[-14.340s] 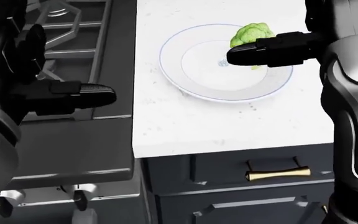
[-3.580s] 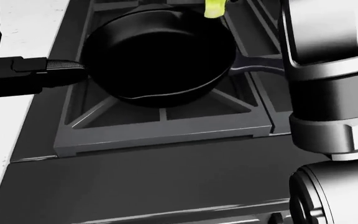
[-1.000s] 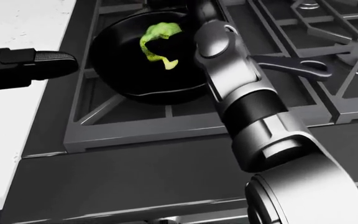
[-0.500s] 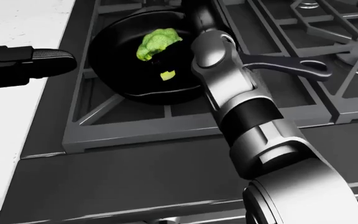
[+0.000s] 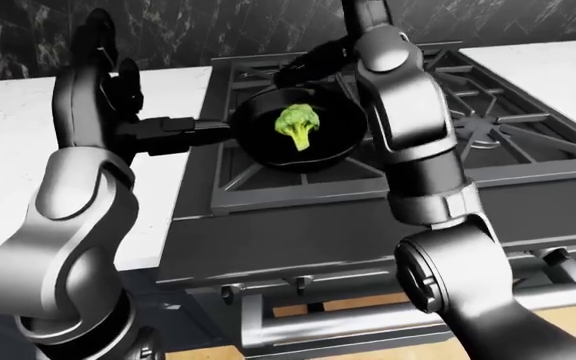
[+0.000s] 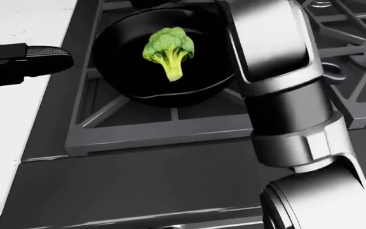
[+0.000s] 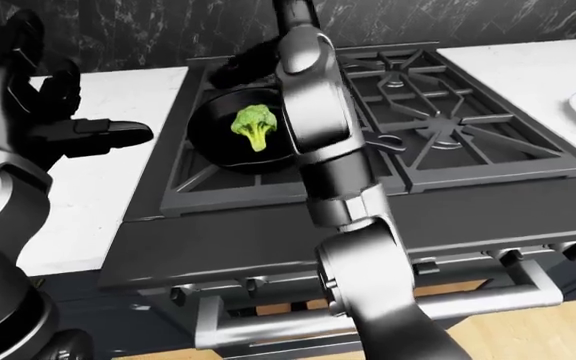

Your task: Pick the broccoli from the plate and place it in the pan.

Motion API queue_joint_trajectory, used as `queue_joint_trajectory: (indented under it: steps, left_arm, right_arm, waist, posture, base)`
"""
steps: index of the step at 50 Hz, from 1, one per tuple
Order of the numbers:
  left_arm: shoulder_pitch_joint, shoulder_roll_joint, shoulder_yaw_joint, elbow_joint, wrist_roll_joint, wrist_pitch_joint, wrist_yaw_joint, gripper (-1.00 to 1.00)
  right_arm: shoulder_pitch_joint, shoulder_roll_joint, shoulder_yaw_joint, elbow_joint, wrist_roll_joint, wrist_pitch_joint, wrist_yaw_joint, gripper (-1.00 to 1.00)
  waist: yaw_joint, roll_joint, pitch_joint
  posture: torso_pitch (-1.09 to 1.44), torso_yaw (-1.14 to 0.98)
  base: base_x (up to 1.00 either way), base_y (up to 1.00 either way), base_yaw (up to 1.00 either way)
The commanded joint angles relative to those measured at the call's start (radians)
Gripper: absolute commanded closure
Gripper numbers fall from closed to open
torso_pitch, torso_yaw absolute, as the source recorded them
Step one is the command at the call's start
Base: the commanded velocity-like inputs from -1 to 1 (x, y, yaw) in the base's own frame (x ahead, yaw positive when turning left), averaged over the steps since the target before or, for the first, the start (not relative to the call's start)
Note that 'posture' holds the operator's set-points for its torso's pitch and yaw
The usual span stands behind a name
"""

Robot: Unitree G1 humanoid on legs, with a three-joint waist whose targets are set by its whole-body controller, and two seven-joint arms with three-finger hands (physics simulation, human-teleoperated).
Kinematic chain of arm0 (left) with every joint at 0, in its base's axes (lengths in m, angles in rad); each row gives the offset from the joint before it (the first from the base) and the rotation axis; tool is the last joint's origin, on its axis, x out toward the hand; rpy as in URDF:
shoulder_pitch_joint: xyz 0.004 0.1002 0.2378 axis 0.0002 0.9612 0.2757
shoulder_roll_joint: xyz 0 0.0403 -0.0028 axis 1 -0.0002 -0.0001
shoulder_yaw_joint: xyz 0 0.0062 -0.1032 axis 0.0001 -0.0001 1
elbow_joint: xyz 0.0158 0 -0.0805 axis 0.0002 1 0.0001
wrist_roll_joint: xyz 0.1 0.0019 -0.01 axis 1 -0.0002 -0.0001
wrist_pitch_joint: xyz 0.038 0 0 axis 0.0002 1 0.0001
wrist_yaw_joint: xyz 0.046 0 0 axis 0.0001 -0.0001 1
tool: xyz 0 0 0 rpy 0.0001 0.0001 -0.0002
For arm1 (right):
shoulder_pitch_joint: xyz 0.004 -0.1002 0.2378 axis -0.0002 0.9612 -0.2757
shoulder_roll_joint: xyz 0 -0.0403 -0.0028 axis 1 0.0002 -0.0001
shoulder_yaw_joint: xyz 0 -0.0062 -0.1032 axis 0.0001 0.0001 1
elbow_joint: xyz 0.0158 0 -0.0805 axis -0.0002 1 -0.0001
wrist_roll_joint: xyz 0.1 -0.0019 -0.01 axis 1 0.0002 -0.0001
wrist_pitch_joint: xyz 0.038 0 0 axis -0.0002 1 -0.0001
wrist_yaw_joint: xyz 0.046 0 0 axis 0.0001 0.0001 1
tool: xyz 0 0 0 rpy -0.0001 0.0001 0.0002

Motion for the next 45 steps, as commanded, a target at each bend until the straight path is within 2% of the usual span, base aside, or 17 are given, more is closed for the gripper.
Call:
queue_joint_trajectory:
  steps: [1, 10, 20, 25, 32, 36, 38, 41, 42, 45]
  left_arm:
    - [-0.031, 0.014, 0.011, -0.018, 0.001, -0.028, 0.004, -1.00]
    - [-0.039, 0.020, 0.010, -0.034, -0.013, -0.016, 0.016, -1.00]
    - [-0.044, 0.019, 0.006, -0.038, -0.015, -0.026, 0.025, -1.00]
    - [-0.046, 0.023, -0.006, -0.046, -0.005, -0.033, 0.023, -1.00]
    - [-0.036, 0.006, -0.028, -0.052, 0.018, -0.048, 0.008, -1.00]
    - [-0.025, -0.003, -0.036, -0.047, 0.040, -0.064, -0.006, -1.00]
    - [-0.021, -0.011, -0.043, -0.045, 0.053, -0.072, -0.013, -1.00]
    - [-0.016, -0.026, -0.051, -0.038, 0.072, -0.101, -0.025, -1.00]
    - [0.000, -0.034, -0.091, -0.029, 0.108, -0.161, -0.028, -1.00]
    - [0.004, -0.054, -0.093, -0.029, 0.143, -0.174, -0.053, -1.00]
  right_arm:
    - [-0.028, -0.010, 0.000, -0.129, -0.031, 0.111, 0.041, -1.00]
    - [0.083, -0.016, 0.035, -0.523, -0.153, 0.357, 0.171, -1.00]
    - [0.168, -0.038, 0.058, -0.790, -0.294, 0.521, 0.303, -1.00]
    - [0.222, -0.059, 0.078, -0.916, -0.382, 0.552, 0.370, -1.00]
    - [0.327, -0.048, 0.040, -1.034, -0.428, 0.486, 0.421, -1.00]
    - [0.377, -0.045, -0.013, -1.106, -0.403, 0.474, 0.411, -1.00]
    - [0.412, -0.041, -0.055, -1.134, -0.350, 0.436, 0.377, -1.00]
    - [0.439, -0.066, -0.075, -1.152, -0.291, 0.424, 0.333, -1.00]
    - [0.495, -0.055, -0.141, -1.149, -0.216, 0.329, 0.301, -1.00]
    - [0.540, -0.087, -0.149, -1.137, -0.114, 0.284, 0.220, -1.00]
  waist:
    - [0.000, 0.003, -0.030]
    - [0.000, 0.000, -0.025]
    - [-0.001, 0.004, -0.023]
    - [-0.002, 0.003, -0.022]
    - [-0.003, 0.003, -0.024]
    - [-0.002, 0.002, -0.025]
    - [-0.002, 0.002, -0.025]
    - [-0.002, -0.001, -0.027]
    - [-0.002, -0.002, -0.028]
    - [0.000, -0.008, -0.030]
  posture:
    - [0.00, 0.00]
    - [0.00, 0.00]
    - [0.00, 0.00]
    - [0.00, 0.00]
    - [0.00, 0.00]
    - [0.00, 0.00]
    - [0.00, 0.00]
    - [0.00, 0.00]
    - [0.00, 0.00]
    - [0.00, 0.00]
  base:
    - [0.00, 0.00, 0.00]
    - [0.00, 0.00, 0.00]
    - [0.00, 0.00, 0.00]
    - [0.00, 0.00, 0.00]
    - [0.00, 0.00, 0.00]
    - [0.00, 0.00, 0.00]
    - [0.00, 0.00, 0.00]
    - [0.00, 0.00, 0.00]
    - [0.00, 0.00, 0.00]
    - [0.00, 0.00, 0.00]
